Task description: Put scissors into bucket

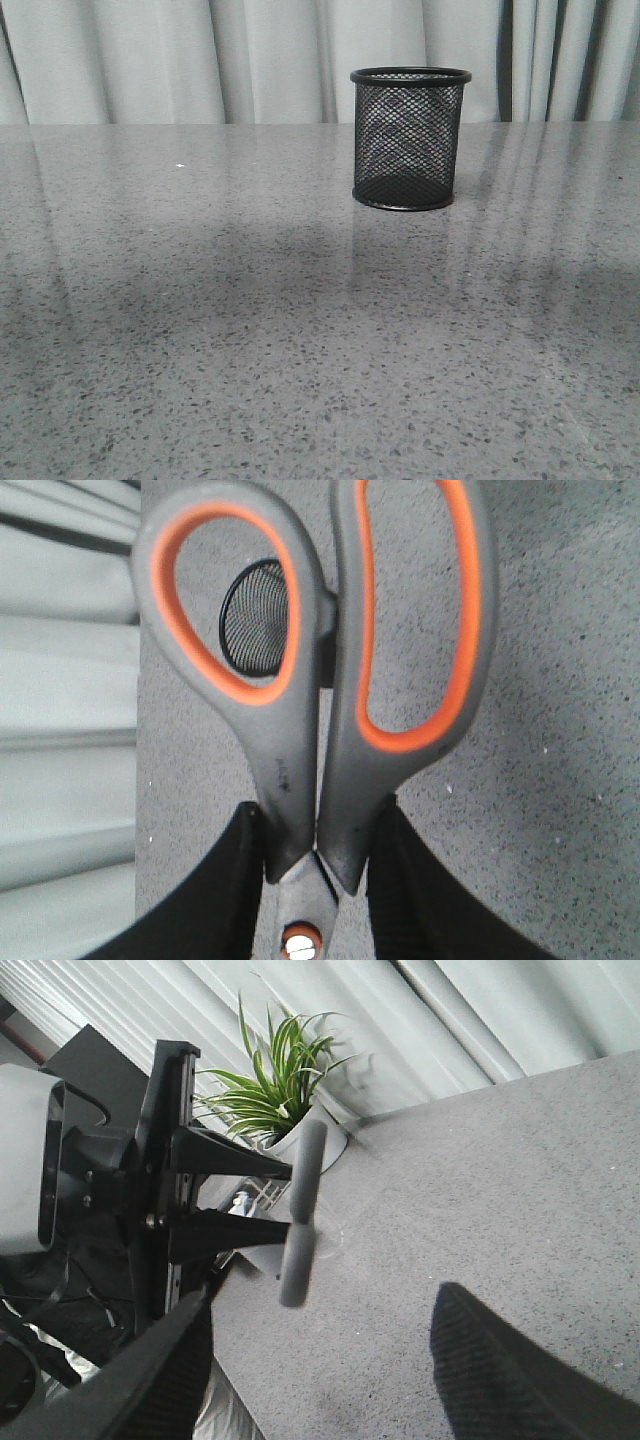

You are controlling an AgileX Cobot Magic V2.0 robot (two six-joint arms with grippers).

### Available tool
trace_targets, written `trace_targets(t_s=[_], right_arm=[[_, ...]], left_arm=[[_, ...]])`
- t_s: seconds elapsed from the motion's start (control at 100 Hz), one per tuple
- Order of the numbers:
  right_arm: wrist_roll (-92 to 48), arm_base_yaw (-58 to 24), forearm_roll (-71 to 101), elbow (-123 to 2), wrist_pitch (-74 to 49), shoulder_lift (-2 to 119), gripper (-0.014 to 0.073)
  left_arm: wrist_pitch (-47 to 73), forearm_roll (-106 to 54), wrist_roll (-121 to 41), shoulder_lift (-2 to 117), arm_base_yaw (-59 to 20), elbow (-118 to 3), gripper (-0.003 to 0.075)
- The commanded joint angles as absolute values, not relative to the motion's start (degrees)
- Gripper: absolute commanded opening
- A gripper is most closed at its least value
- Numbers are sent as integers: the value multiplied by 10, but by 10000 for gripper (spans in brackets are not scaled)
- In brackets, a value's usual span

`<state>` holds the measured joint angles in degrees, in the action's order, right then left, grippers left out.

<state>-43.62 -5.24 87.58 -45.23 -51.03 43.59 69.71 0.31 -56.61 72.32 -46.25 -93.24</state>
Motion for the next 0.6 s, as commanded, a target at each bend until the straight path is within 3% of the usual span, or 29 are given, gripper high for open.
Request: trace_targets(t_s=[0.0,0.59], right_arm=[[-444,-54,922,-472,-513,436,423],[-444,-54,930,-472,-520,456,423]], left_arm=[[645,25,-541,723,-496,-951,-21],[544,65,-506,764,-604,-951,-20]])
